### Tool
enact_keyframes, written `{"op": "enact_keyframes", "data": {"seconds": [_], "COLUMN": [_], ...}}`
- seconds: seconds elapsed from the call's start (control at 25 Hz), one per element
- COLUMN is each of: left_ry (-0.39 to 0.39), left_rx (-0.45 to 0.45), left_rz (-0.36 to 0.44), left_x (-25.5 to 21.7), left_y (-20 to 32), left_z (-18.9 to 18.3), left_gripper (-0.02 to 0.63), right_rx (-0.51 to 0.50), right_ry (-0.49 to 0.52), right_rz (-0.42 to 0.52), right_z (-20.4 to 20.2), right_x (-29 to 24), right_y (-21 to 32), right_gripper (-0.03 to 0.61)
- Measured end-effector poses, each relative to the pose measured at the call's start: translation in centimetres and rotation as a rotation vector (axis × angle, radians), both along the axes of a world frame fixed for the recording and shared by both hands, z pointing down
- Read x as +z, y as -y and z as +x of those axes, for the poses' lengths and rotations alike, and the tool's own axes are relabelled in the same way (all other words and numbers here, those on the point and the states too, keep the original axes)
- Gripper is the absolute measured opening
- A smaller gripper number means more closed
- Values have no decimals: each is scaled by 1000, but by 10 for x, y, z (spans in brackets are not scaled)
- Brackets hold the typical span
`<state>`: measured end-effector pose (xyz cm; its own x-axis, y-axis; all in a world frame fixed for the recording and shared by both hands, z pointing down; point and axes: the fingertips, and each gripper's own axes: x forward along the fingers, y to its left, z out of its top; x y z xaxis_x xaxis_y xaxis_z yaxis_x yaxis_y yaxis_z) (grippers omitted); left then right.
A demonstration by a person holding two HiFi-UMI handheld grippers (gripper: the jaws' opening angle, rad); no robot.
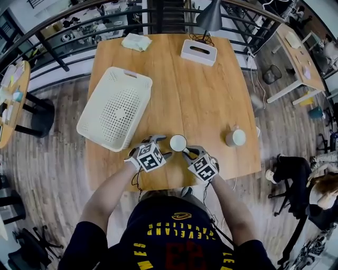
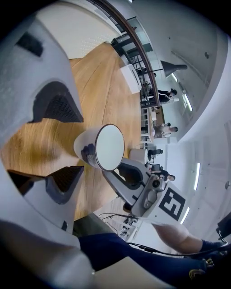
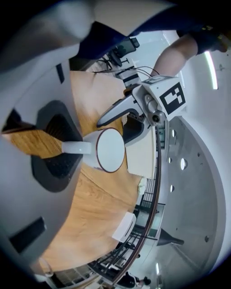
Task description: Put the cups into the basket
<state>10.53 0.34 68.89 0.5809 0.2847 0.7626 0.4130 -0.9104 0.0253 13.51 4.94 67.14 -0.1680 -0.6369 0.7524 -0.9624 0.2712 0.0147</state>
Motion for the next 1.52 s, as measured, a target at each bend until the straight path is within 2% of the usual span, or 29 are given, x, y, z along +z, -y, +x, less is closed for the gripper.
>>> {"op": "enact_keyframes", "data": {"seconds": [0.16, 0.28, 0.48, 0.6, 0.72, 1.0, 1.32, 1.52], "left_ry": [-8, -6, -5, -17, -25, -28, -160, -226], "left_rx": [46, 49, 44, 74, 80, 62, 21, 22], "left_rz": [-14, -21, -10, 6, 24, 5, -84, -110], "left_x": [1, 4, 6, 4, 4, -2, -60, -97], "left_y": [-13, -16, -14, -16, -17, -22, -28, -29], "left_z": [-2, -3, 3, 6, 7, -1, -12, -17], "left_gripper": [302, 301, 299, 225, 224, 222, 221, 216], "right_rx": [-97, -143, -147, -132, -118, -184, -210, -222], "right_ry": [58, 44, 26, 24, 15, -30, 17, 26], "right_rz": [-32, -49, -44, -31, -23, -18, 21, 44], "right_z": [0, 1, 2, 2, 2, -8, -15, -20], "right_x": [2, 1, 0, 0, -1, -14, -63, -93], "right_y": [-8, -10, -11, -11, -10, -13, -17, -20], "right_gripper": [75, 75, 75, 74, 74, 72, 72, 72]}}
